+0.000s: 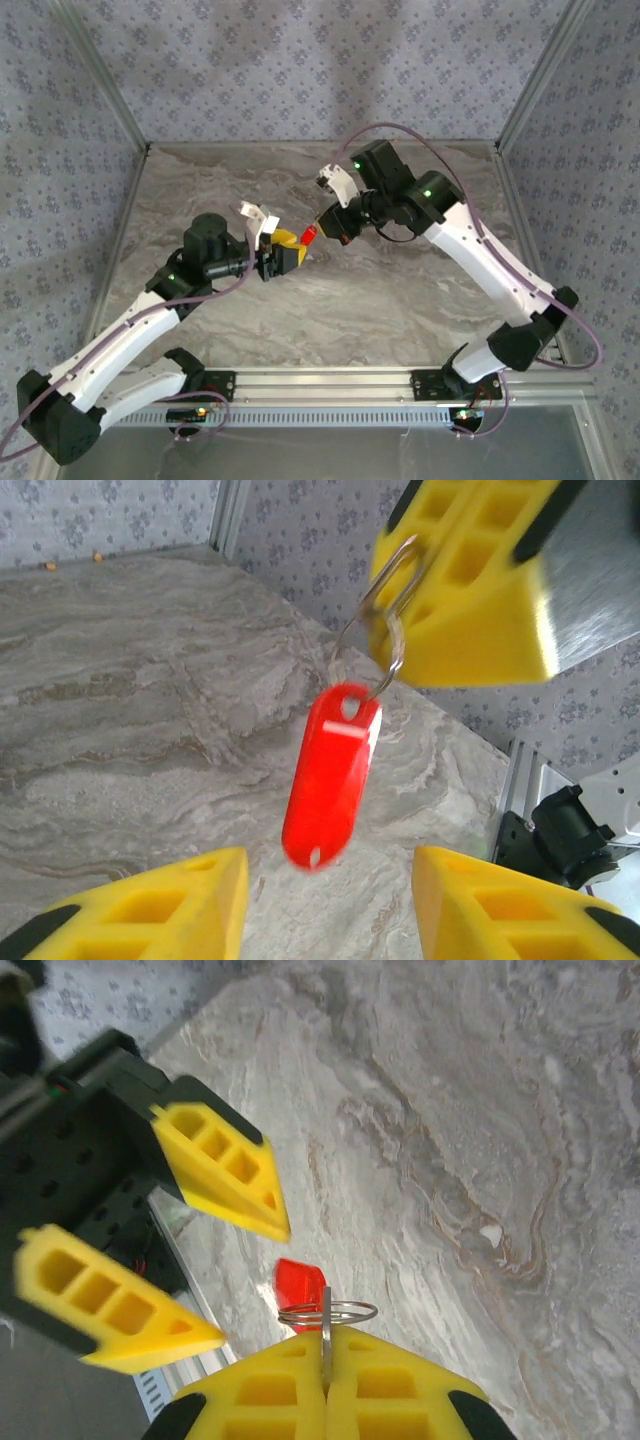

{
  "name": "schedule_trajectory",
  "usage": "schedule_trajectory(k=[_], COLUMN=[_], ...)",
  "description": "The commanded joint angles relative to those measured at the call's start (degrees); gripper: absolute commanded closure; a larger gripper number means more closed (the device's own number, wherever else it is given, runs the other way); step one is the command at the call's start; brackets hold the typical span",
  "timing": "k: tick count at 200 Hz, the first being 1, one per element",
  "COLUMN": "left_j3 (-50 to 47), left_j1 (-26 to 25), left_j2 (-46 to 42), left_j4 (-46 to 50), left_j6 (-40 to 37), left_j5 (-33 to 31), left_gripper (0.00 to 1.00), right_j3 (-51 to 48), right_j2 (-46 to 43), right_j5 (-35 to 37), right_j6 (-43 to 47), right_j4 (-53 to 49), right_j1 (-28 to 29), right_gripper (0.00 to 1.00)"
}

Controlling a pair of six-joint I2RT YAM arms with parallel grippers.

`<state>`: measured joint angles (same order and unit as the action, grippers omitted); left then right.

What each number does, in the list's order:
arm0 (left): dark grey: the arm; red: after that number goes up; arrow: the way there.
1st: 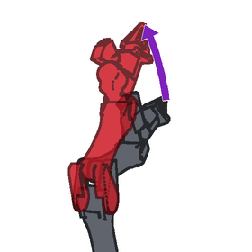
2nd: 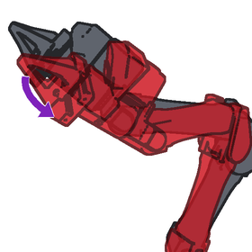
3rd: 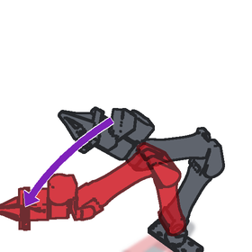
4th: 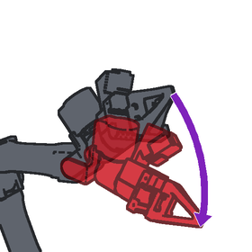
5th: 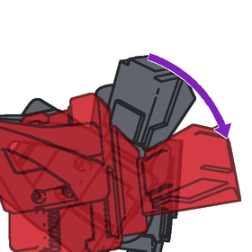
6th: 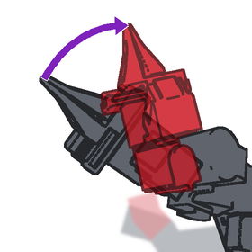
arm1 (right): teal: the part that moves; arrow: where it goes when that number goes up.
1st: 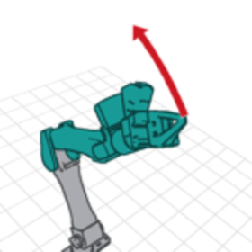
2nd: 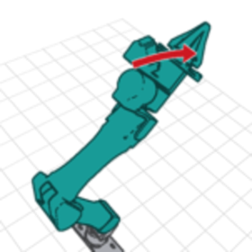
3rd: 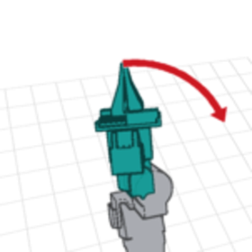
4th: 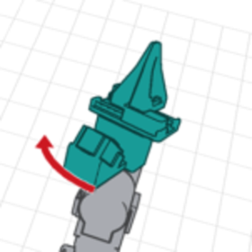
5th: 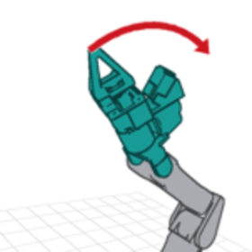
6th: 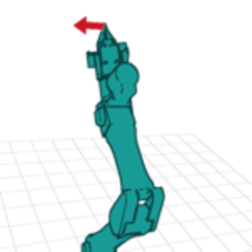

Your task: Remove the keys from the keyring

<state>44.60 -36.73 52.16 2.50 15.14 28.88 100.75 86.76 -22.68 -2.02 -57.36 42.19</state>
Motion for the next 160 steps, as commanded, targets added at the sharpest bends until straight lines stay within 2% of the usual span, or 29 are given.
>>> schedule_trajectory(k=[1,27,46,63,108,126,160], left_j3=[-0.71,-2.88,-5.49,-6.06,-5.6,-5.88,-5.85], left_j1=[0.18,-0.06,-1.15,-1.8,-2.03,-2.25,-3.49], left_j2=[-1.35,-1.61,-2.64,-2.66,-0.95,-0.44,-0.21], left_j4=[-5.52,-10.21,-14.63,-15.42,-15.93,-17.49,-18.96], left_j6=[-1.42,-3.01,-6.91,-8.27,-10.81,-10.34,-10.99], left_j5=[-0.03,0.25,0.83,-0.97,-0.23,0.05,0.74], left_gripper=[0.5,0.5,0.5,0.5,0.57,0.61,0.61], right_j3=[4.24,7.1,8.09,8.64,12.71,12.65,12.02], right_j2=[1.56,3.55,4.5,4.99,8.7,8.64,8.14], right_j5=[-0.4,-0.94,-1.23,-1.59,-1.27,-1.6,-3.7], right_j6=[2.71,3.64,4.23,4.57,5.19,5.54,5.18], right_j4=[-6.19,-9.18,-10.71,-11.63,-18.07,-18.07,-16.53], right_j1=[0.81,1.26,1.74,2.05,2.09,2.58,2.55], right_gripper=[1.0,1.0,1.0,1.0,1.0,1.0,1.0])
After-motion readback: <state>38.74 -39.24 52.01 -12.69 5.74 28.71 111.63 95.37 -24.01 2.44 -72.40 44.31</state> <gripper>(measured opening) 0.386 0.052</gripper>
